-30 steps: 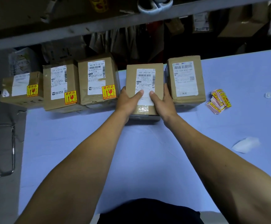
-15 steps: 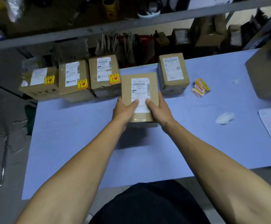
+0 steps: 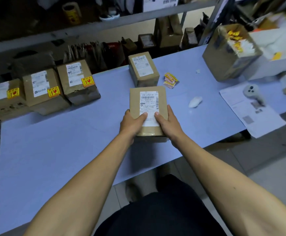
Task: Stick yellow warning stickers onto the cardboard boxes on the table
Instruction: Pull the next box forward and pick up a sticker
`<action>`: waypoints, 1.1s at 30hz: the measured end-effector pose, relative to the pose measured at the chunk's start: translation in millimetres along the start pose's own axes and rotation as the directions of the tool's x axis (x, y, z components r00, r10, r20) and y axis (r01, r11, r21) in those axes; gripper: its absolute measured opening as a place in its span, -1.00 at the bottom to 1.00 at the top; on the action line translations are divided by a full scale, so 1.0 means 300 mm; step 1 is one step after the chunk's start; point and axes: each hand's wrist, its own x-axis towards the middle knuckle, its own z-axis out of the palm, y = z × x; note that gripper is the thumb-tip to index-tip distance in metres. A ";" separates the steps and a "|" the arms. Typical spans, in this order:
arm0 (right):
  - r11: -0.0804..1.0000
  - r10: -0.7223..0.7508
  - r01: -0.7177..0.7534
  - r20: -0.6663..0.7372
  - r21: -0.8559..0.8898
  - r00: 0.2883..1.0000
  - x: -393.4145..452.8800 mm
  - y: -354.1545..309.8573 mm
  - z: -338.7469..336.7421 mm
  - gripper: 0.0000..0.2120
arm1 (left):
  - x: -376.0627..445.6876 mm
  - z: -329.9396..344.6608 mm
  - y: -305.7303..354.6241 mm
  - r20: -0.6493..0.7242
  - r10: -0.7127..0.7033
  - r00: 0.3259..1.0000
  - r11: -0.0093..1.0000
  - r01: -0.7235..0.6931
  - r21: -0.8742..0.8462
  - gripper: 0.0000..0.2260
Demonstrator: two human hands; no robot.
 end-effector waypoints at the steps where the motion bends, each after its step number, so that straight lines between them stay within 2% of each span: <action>1: 1.000 0.001 -0.001 -0.002 0.004 1.000 0.006 0.007 -0.018 -0.16 | 0.001 0.018 0.007 0.005 -0.002 1.000 1.000 0.002 0.002 -0.44; 10: 0.998 0.055 -0.056 0.051 0.011 0.997 0.202 0.086 -0.185 -0.16 | 0.115 0.216 0.062 -0.002 -0.065 0.998 0.998 0.065 0.011 -0.46; 14: 0.998 0.063 -0.065 0.137 0.008 0.989 0.342 0.103 -0.290 -0.17 | 0.172 0.320 0.098 -0.013 -0.124 0.992 0.992 0.123 -0.041 -0.58; 19: 0.999 0.050 -0.053 0.237 0.008 0.970 0.478 0.114 -0.394 -0.39 | 0.228 0.428 0.145 -0.026 -0.183 0.983 0.978 0.180 -0.104 -0.59; 22: 0.998 0.067 -0.059 0.302 -0.038 0.951 0.535 0.130 -0.425 -0.25 | 0.234 0.472 0.130 -0.054 -0.200 0.978 0.975 0.193 -0.108 -0.59; 26: 0.994 0.037 0.004 0.377 -0.107 0.925 0.560 0.139 -0.450 -0.25 | 0.226 0.491 0.117 -0.070 -0.199 0.977 0.978 0.194 -0.081 -0.52; 28: 0.993 0.026 0.019 0.384 -0.112 0.923 0.568 0.142 -0.459 -0.30 | 0.226 0.490 0.121 -0.099 -0.161 0.982 0.984 0.167 0.055 -0.37; 30: 0.994 0.045 -0.006 0.365 -0.107 0.930 0.585 0.138 -0.471 -0.35 | 0.231 0.489 0.132 -0.150 -0.030 0.988 0.941 0.078 0.330 -0.27; 33: 0.983 0.076 -0.026 0.273 -0.183 0.959 0.642 0.107 -0.503 -0.43 | 0.260 0.499 0.172 -0.069 0.191 0.979 0.703 -0.087 0.706 -0.31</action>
